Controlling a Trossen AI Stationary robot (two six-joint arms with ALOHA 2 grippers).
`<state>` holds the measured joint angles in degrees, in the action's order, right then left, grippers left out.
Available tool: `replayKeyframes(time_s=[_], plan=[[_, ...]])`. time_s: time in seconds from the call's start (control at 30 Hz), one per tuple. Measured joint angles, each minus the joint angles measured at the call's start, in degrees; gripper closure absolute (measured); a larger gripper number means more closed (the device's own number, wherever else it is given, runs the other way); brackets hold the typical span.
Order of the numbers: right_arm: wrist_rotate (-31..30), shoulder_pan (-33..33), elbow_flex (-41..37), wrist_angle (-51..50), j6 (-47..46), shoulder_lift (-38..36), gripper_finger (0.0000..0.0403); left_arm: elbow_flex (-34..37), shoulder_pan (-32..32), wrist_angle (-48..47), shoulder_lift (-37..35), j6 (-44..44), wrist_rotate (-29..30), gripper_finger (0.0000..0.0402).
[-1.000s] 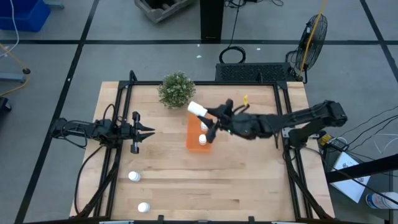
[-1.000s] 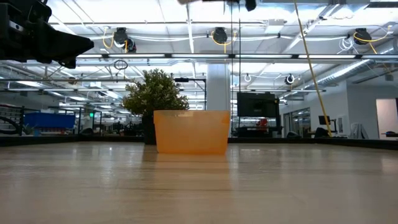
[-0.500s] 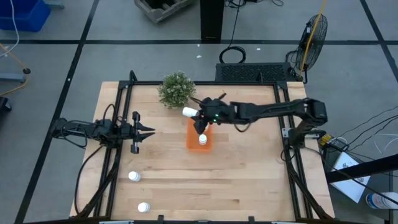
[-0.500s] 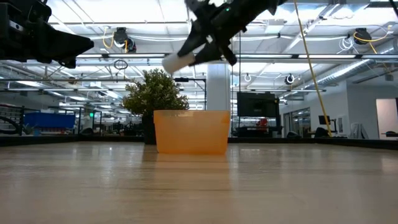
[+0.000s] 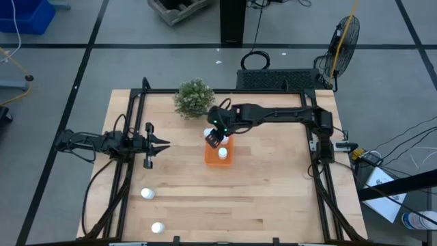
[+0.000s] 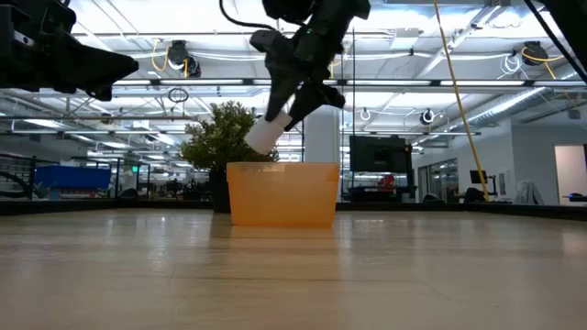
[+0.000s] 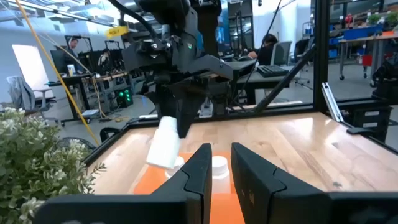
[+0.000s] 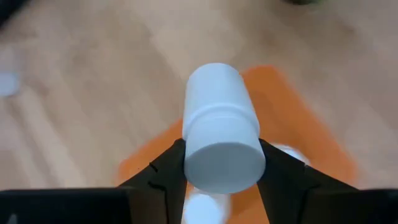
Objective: Pick and place pill bottles into a basket
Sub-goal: Put the white medicine bottle into the orange bin
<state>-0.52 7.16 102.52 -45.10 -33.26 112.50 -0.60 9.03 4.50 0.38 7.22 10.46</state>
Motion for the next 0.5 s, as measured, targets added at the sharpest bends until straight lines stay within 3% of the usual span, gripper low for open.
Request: replayKeyframes(time_s=[0.1, 0.5], plan=[[4.19, 0.53, 1.94, -3.67, 0.93, 1.53, 0.0255, -0.02, 0.01, -0.08, -0.02, 0.00, -0.13, 0.0334], [5.17, 0.97, 2.10, -13.15, 1.04, 2.75, 0.0255, -0.01, 0.01, 0.01, -0.01, 0.00, -0.09, 0.0334]])
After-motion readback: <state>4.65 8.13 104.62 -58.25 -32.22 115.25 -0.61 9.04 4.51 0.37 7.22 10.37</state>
